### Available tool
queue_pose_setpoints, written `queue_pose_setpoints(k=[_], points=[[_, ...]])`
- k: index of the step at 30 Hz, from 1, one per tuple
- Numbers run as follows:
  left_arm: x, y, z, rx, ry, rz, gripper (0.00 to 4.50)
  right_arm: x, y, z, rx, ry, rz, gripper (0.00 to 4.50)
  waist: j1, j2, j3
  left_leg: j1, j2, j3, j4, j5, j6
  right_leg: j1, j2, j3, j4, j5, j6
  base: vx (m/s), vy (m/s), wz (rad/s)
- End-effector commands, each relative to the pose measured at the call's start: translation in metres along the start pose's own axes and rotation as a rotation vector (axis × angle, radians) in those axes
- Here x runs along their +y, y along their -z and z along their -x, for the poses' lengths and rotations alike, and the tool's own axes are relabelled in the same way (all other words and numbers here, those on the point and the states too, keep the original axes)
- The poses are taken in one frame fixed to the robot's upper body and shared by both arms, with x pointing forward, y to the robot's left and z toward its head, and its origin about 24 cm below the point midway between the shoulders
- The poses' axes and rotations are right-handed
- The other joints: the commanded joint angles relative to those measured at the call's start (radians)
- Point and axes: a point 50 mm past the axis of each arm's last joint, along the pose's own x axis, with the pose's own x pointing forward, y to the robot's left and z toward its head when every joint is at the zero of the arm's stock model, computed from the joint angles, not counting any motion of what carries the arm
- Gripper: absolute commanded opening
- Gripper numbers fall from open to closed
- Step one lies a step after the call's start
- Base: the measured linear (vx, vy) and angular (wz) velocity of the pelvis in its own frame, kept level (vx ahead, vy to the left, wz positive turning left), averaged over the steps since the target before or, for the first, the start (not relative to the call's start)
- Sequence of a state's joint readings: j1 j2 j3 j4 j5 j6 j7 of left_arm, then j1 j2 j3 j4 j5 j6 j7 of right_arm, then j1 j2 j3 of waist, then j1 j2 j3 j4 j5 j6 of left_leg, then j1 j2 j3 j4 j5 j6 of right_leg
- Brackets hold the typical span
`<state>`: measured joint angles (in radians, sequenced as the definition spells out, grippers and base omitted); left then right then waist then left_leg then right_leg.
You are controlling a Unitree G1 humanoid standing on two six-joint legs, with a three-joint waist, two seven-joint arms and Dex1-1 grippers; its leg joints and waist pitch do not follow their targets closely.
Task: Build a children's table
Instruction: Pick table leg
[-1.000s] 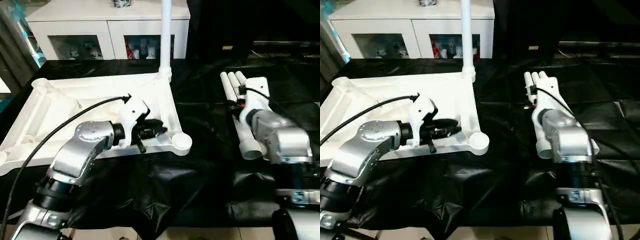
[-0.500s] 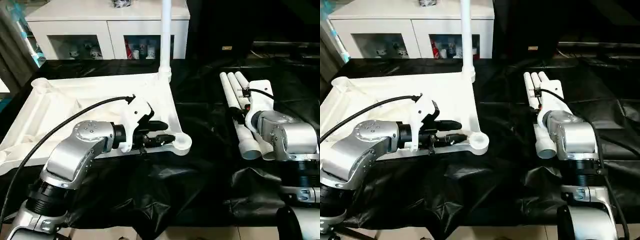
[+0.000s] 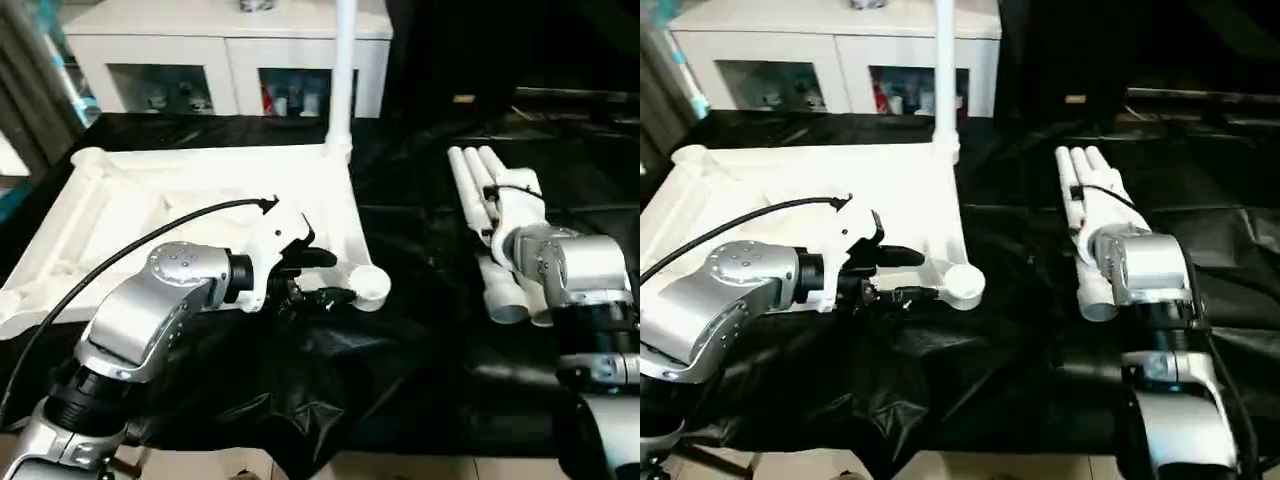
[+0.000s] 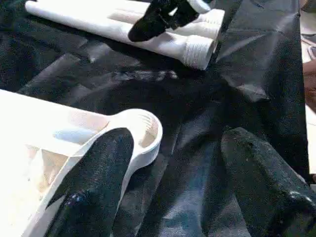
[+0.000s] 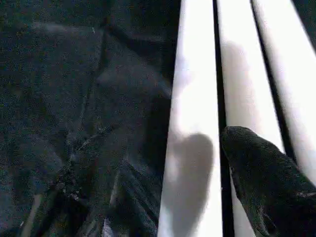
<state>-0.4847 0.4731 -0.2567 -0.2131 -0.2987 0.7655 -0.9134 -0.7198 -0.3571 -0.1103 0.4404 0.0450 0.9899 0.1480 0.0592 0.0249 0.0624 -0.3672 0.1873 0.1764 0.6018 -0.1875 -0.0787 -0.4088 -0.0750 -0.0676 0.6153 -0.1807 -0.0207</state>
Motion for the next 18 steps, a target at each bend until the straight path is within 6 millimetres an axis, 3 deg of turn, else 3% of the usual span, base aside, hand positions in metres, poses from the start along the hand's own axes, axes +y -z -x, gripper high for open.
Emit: queue_pose_setpoints(k=[1,17,18], points=[[-0.001,-0.003,-0.001,0.007,0.017,-0.023,3.35,-0.003,-0.008,0.001,-0.021,0.008,-0.006,3.5,0.001,-0.012,-0.078,0.003,0.02,-0.002,-0.058,-0.067,0.015,0.066,-0.05,0.047,-0.057,-0.116,-0.199,0.0,0.0,0.0],[-0.001,0.0,-0.002,0.027,0.02,-0.031,3.35,-0.003,0.017,-0.016,0.114,-0.028,-0.027,3.5,0.002,-0.016,-0.08,0.003,0.021,-0.002,-0.054,-0.062,0.023,0.066,-0.051,0.045,-0.054,-0.119,-0.211,0.0,0.0,0.0],[-0.001,-0.001,-0.003,0.029,0.019,-0.035,3.38,-0.003,0.019,-0.018,0.13,-0.031,-0.028,3.34,0.001,-0.016,-0.079,0.003,0.021,-0.001,-0.054,-0.07,0.023,0.066,-0.05,0.044,-0.055,-0.132,-0.212,0.0,0.0,0.0]])
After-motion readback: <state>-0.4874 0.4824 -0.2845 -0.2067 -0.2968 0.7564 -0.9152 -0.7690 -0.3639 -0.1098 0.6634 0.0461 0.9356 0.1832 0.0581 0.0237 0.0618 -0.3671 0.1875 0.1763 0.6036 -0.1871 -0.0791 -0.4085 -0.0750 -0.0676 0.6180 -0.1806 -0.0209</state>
